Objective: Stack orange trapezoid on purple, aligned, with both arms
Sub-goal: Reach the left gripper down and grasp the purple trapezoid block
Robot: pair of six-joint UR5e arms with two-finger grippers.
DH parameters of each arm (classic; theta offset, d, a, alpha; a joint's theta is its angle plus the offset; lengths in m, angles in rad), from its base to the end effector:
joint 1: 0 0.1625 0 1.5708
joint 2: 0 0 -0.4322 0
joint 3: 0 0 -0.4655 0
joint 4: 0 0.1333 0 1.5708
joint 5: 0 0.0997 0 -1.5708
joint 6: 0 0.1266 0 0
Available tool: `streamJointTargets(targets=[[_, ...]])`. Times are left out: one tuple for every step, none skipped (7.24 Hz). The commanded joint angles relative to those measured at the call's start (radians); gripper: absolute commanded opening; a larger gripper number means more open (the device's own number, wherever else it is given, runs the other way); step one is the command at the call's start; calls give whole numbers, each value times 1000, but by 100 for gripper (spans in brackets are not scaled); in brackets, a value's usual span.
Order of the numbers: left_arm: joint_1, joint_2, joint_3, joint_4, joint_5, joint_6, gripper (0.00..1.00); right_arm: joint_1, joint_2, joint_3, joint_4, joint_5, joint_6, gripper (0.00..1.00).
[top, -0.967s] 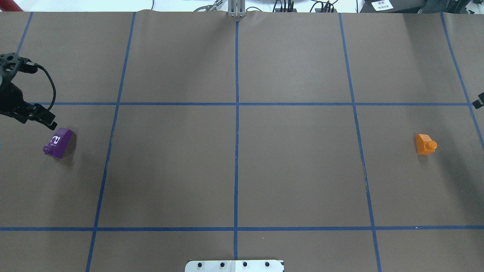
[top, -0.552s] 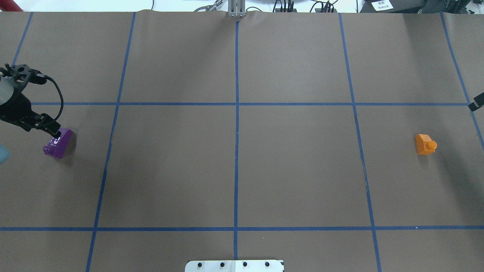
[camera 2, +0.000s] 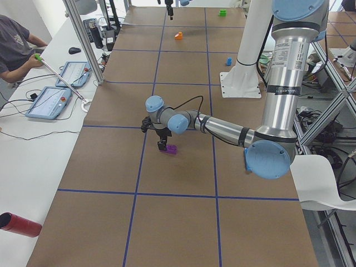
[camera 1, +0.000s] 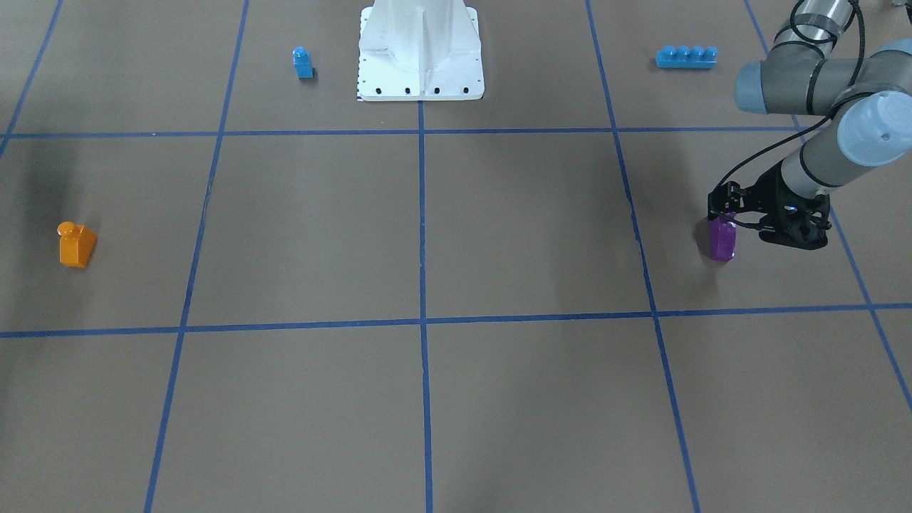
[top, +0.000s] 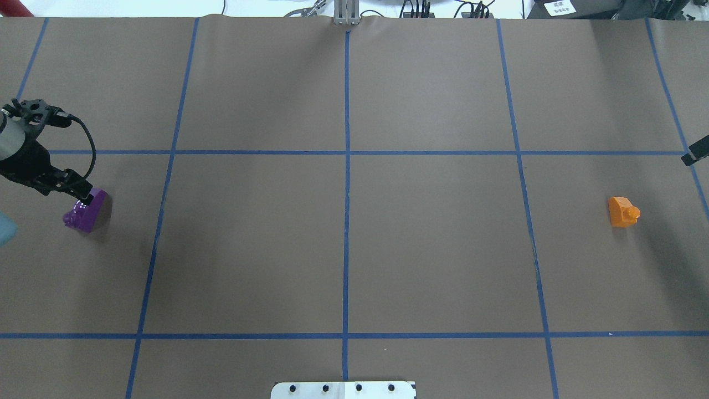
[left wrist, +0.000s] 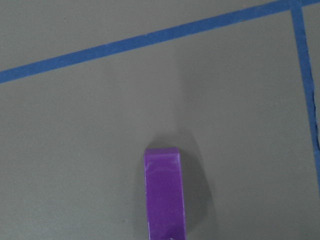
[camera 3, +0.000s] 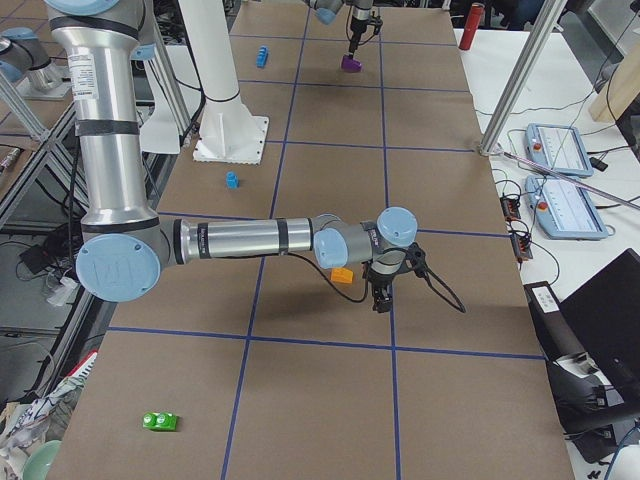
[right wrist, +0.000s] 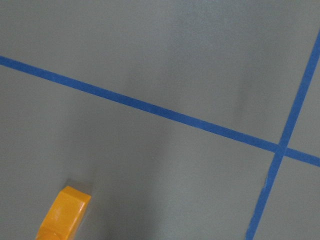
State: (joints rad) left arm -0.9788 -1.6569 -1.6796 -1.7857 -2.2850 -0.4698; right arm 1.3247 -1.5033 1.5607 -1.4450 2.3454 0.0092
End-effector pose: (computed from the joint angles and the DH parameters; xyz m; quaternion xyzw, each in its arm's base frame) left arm 0.3061 -0.5454 0.5510 -0.0089 0.3917 0.1270 0.9113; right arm -0.1048 -0.6010 0.6378 0.0361 -0.3838 -0.1433 0.9115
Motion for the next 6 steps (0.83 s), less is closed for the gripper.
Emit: streamJointTargets(targets=[[14, 23, 38, -58, 1, -7, 100, -8, 0, 1, 0, 0, 2, 100], [20, 23, 43, -72, -8, -42, 100, -12, 0, 1, 0, 0, 0, 100], [63, 23, 58, -75, -1, -58, 100, -12, 0, 1, 0, 0, 0, 100], [66, 23, 67, -75, -2, -56, 100, -13, 0, 1, 0, 0, 0, 100], [71, 17, 87, -77, -1, -59, 100, -13, 0, -1, 0, -2, -2, 100], [74, 14, 86, -84, -7, -61, 100, -13, 0, -1, 0, 0, -2, 100]])
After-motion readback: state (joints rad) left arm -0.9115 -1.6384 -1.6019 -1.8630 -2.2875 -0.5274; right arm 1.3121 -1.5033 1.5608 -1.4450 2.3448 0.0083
